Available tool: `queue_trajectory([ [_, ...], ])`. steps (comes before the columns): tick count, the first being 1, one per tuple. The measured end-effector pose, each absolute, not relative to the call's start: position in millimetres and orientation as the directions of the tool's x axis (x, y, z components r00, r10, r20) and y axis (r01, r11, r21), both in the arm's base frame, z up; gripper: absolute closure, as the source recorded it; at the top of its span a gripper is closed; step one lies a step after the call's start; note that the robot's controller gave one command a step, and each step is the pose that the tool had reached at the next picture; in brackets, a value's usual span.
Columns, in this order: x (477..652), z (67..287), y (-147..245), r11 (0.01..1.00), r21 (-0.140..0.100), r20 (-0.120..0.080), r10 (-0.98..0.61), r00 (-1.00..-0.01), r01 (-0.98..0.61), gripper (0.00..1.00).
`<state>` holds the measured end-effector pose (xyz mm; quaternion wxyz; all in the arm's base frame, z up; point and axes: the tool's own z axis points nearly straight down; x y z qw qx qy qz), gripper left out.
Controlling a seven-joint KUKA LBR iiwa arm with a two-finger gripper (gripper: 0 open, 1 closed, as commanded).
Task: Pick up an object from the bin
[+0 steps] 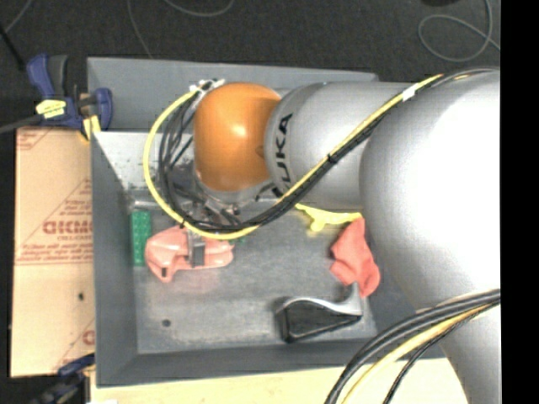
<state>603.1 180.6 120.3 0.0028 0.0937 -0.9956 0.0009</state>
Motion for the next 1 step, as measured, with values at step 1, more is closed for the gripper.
queue_trajectory([
  [1,600.9,226.3,199.2,0.934,0.0,0.02,-0.356,-0.934,-0.356,1.0],
])
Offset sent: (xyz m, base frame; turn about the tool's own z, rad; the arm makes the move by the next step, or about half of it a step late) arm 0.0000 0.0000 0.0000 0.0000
